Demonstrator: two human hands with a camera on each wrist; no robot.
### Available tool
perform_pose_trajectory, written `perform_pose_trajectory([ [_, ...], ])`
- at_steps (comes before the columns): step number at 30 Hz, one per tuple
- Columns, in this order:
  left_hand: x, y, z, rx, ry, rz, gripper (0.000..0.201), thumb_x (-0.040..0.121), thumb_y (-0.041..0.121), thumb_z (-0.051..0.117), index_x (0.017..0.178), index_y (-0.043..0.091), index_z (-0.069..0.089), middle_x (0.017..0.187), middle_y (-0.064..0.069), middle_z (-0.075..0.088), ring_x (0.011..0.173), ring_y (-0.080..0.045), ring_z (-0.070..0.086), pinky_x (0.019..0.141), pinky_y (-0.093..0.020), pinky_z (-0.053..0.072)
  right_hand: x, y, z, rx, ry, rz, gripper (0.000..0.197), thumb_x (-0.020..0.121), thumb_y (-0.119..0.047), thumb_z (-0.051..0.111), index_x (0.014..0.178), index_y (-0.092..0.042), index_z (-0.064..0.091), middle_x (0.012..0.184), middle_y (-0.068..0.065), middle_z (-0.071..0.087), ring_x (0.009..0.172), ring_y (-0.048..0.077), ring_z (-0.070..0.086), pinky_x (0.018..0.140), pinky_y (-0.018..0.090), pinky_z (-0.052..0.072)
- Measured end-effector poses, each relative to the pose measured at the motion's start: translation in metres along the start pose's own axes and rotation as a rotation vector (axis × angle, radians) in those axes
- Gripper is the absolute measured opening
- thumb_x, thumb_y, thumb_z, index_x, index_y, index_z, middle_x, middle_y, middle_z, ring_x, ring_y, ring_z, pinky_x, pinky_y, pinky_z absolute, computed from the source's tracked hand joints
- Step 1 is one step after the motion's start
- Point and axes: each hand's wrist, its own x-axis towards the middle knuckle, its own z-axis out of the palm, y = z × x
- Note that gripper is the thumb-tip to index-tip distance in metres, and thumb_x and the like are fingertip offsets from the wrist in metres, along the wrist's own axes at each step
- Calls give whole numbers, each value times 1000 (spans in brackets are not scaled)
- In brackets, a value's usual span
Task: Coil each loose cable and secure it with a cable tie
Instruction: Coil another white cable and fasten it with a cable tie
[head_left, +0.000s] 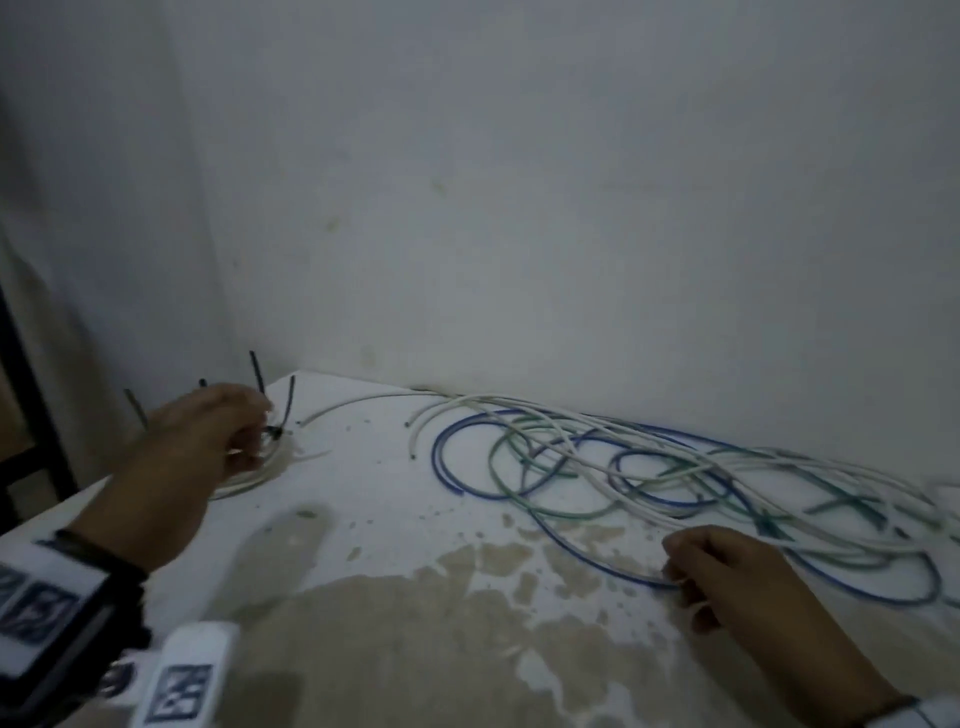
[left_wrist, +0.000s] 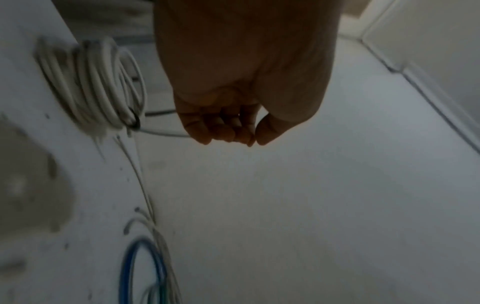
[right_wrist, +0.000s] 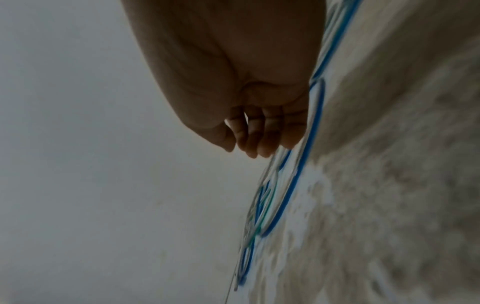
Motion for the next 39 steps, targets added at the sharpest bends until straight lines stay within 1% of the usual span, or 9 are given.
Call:
perform_pose_trajectory([
  [4,-28,0,99,147,-304,-70,3,79,7,67,79,7,64,62,-2,58,56,-13,53,60,-27,43,7,22,-15,254,102,92,25,96,-18,54,81,0,63,72,20,61,58,28,52,53,37,45],
  [6,-31,-7,140,229,-419,-112,14,68,18,68,79,10,65,71,-5,61,65,-17,54,64,-28,43,12,29,-17,360,114,112,23,97,-15,52,82,0,60,69,18,54,56,25,46,52,34,40],
  [10,-27,-18,217,597,-588,69,9,90,21,63,90,12,67,88,-7,61,83,-19,54,72,-24,38,19,37,-24,432,142,139,20,99,-17,48,90,-4,59,70,16,54,57,25,45,53,34,40],
  [13,-16,-32,260,924,-678,204,34,94,27,57,126,16,60,133,-3,56,120,-17,52,90,-19,35,20,39,-28,479,151,153,20,100,-17,45,90,-6,59,69,15,53,56,24,45,52,34,41],
  [17,-4,-57,294,1332,-812,265,49,98,24,44,146,22,34,155,-3,29,141,-22,29,115,-39,25,24,41,-28,483,165,156,25,99,-18,45,88,0,59,66,15,52,53,23,45,51,33,41],
  [25,0,-68,299,1246,-718,436,10,91,26,59,92,26,69,103,-1,68,101,-22,61,89,-36,47,30,47,-27,519,189,166,28,99,-20,46,81,-2,58,64,12,54,49,21,45,52,31,43],
  [29,-4,-27,294,887,-579,600,15,95,15,53,93,8,66,90,-9,67,84,-24,59,68,-23,32,30,48,-27,516,193,164,25,98,-17,46,81,-5,59,64,13,56,50,22,47,52,31,43],
  [35,-8,43,281,685,-392,862,14,96,17,52,91,14,65,76,2,59,71,-15,51,59,-20,30,29,48,-28,473,313,39,7,96,-21,50,94,-20,57,71,12,60,54,25,52,53,37,47],
  [39,-29,67,267,616,-429,925,14,95,17,54,94,13,67,72,12,55,66,2,50,63,-5,34,26,43,-36,214,526,-250,46,86,-27,66,127,-33,46,109,-6,52,97,22,53,88,44,48],
])
